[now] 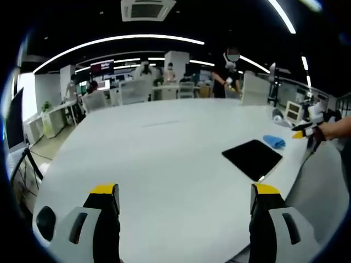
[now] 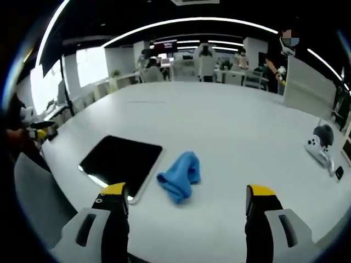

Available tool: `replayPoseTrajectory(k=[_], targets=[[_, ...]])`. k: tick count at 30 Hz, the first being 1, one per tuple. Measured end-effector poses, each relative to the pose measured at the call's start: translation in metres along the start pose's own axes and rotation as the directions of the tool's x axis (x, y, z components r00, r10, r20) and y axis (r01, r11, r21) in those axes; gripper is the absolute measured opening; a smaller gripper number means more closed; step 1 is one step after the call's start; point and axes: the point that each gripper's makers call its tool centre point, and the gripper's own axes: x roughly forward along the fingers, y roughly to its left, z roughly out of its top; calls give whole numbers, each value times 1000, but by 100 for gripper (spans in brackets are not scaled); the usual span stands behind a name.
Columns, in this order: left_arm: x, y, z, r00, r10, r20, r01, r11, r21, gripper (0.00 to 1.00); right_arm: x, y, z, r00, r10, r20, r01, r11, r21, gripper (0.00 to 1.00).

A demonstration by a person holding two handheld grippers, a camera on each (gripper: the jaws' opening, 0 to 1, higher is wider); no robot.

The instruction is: Wipe the mirror surface with the cleaning cloth until all visible marks leave the cleaned area.

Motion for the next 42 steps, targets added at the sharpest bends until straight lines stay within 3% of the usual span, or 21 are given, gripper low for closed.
replayPoseTrajectory(k=[7, 15, 17, 23, 28, 39, 42], targets=[[0, -4, -3, 1000, -8, -12, 8, 1000, 5, 99, 2, 0, -4, 1000, 3, -13, -3, 1000, 5, 84], [1, 2, -3, 1000, -6, -17, 6, 1000, 7, 99, 15, -5, 12, 1000, -13, 1, 13, 1000, -21, 71], [2, 3, -1, 1000, -3, -14, 3, 1000, 3, 99, 21, -6, 16, 1000, -15, -1, 15, 999, -35, 63], [2, 2, -4, 1000, 0, -25, 0, 1000, -4, 99, 45, -10, 25, 1000, -23, -9, 22, 998, -61, 54], [1, 0, -5, 999, -2, -36, 2, 1000, 2, 99, 66, -6, 28, 1000, -3, -21, 2, 1000, -20, 48], [-7, 6, -9, 999, 24, -43, -24, 1000, -12, 99, 98, 2, 12, 995, 4, -95, -4, 1000, 9, 23], [-8, 7, -10, 999, 24, -48, -25, 1000, -14, 99, 101, 3, 5, 992, -5, -122, 2, 1000, -18, 14]])
